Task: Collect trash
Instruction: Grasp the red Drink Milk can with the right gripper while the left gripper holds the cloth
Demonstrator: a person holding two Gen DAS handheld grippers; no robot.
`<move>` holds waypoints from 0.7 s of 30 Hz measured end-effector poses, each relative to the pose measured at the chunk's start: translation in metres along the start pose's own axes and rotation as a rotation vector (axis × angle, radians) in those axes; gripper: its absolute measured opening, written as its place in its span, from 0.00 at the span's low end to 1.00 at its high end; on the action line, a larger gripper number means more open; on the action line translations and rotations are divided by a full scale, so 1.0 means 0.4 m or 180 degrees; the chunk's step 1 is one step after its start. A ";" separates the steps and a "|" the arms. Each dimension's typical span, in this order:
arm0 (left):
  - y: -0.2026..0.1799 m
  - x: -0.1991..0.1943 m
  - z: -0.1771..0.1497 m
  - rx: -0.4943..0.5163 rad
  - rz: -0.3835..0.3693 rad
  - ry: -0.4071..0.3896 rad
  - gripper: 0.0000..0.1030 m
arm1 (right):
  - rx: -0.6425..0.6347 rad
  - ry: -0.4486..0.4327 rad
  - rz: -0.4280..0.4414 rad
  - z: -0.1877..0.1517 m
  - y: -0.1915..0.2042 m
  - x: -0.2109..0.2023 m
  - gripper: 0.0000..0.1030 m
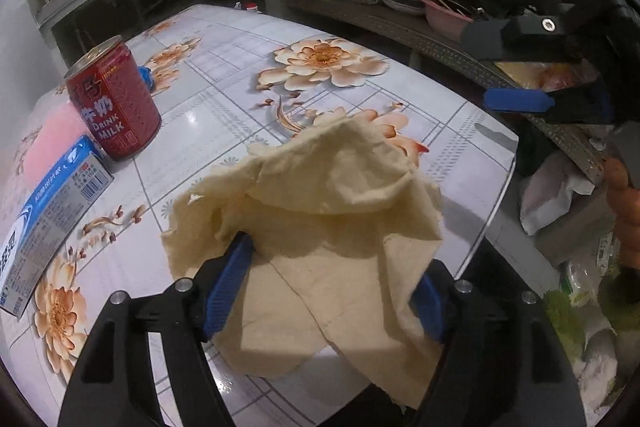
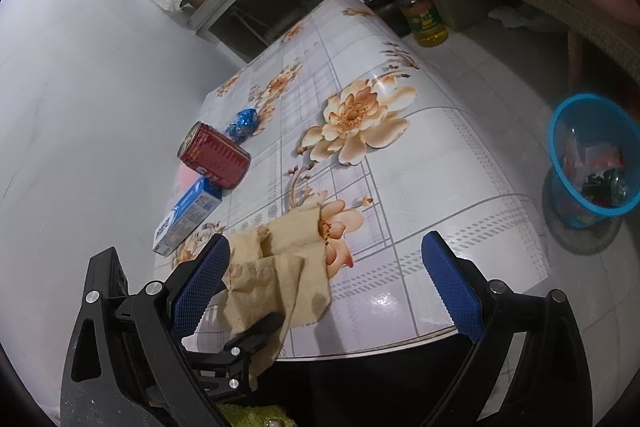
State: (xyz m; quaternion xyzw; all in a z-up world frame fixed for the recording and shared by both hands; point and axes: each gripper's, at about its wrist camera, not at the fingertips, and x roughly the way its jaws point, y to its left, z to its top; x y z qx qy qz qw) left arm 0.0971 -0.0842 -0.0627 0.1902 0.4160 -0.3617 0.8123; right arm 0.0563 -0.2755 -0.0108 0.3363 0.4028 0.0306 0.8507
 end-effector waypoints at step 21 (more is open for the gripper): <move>0.135 -0.041 -0.046 -0.0385 0.0122 -0.0185 0.08 | -0.1097 0.0039 0.0171 0.126 0.298 0.134 0.90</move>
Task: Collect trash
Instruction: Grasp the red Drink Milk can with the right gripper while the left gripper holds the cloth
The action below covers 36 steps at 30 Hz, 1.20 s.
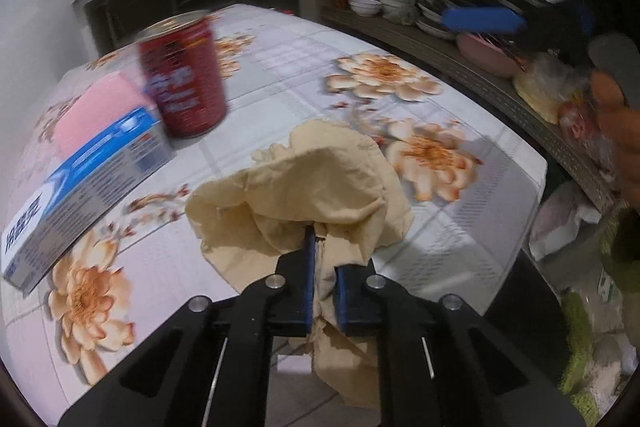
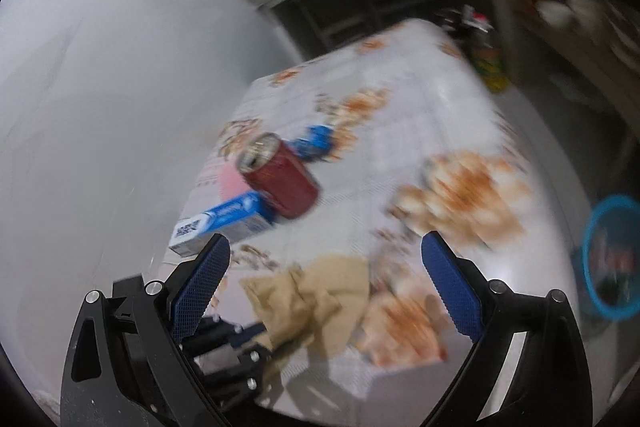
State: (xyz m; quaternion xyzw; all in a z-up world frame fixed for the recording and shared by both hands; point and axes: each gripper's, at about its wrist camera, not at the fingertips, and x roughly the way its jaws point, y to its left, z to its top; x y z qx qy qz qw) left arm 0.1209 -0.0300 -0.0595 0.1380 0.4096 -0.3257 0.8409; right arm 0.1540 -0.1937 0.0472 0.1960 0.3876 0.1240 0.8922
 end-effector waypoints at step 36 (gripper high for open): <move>0.159 -0.037 -0.039 -0.0731 0.0114 -0.0107 0.06 | -0.0709 0.0357 -0.0509 0.087 0.152 0.319 0.61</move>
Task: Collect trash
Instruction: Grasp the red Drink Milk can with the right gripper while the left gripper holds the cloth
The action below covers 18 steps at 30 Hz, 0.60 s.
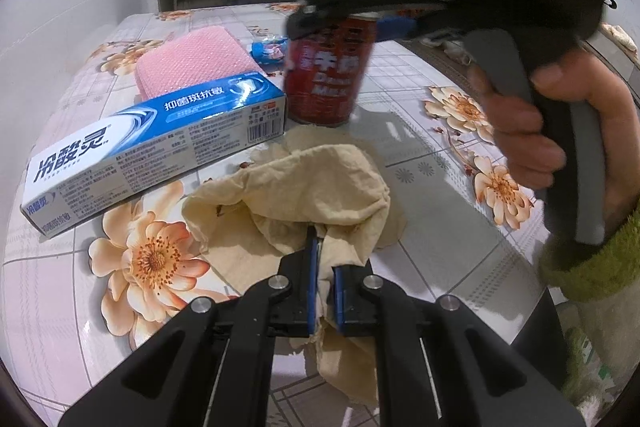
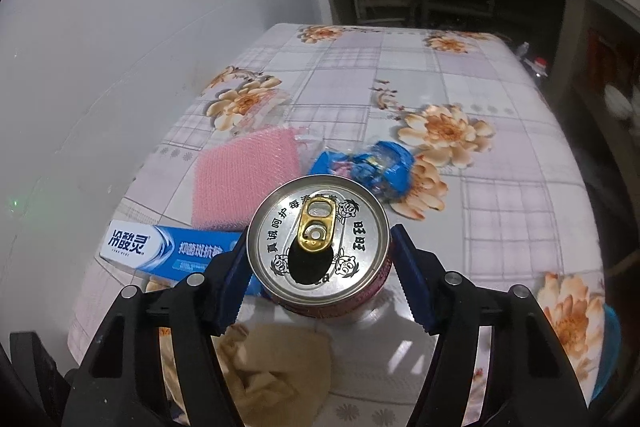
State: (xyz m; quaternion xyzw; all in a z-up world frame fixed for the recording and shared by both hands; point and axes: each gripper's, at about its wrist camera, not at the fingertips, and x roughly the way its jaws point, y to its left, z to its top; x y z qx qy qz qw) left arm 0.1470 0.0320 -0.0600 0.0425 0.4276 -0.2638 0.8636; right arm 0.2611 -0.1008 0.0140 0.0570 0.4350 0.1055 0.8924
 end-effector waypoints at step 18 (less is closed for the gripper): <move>-0.119 -0.026 0.057 0.0221 -0.0144 -0.0113 0.06 | 0.0750 -0.0362 -0.0189 -0.180 -0.243 -0.295 0.61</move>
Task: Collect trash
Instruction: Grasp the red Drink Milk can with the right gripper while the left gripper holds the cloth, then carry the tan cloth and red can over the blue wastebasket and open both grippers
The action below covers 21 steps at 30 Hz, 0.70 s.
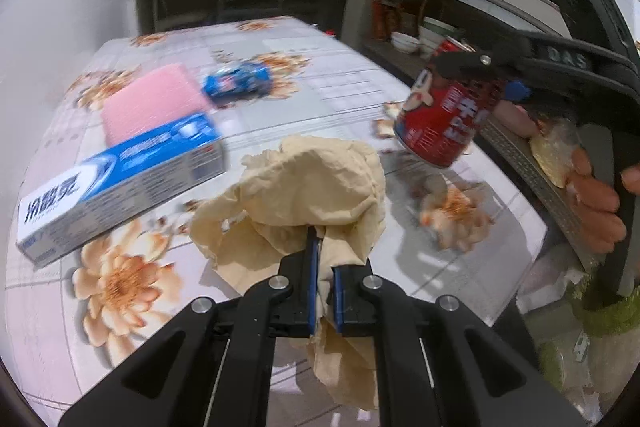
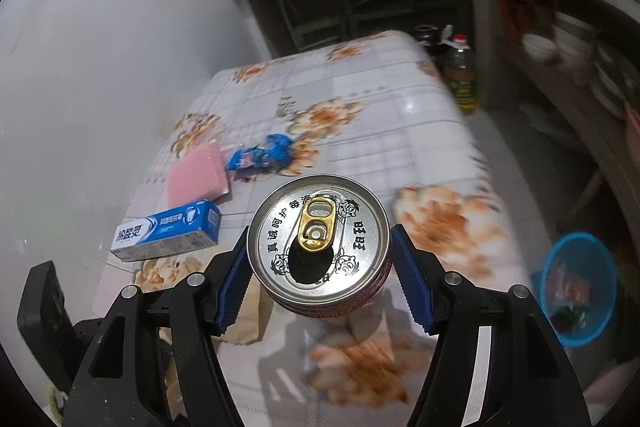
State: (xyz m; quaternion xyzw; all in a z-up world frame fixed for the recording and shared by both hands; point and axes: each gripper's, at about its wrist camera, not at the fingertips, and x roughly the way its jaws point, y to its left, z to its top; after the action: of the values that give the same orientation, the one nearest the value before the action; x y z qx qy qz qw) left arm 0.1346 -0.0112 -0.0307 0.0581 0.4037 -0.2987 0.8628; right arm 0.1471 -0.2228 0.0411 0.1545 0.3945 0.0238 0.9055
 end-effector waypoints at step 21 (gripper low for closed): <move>-0.384 0.110 0.209 0.0788 -0.0815 0.0099 0.06 | 0.0972 -0.0570 -0.0778 -0.127 -0.420 -0.311 0.61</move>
State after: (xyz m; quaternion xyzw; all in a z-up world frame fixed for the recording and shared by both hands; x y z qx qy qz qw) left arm 0.1253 -0.1856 0.0146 0.1166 0.3812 -0.4527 0.7976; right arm 0.0116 -0.3899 0.0461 0.2424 0.3272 -0.1601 0.8992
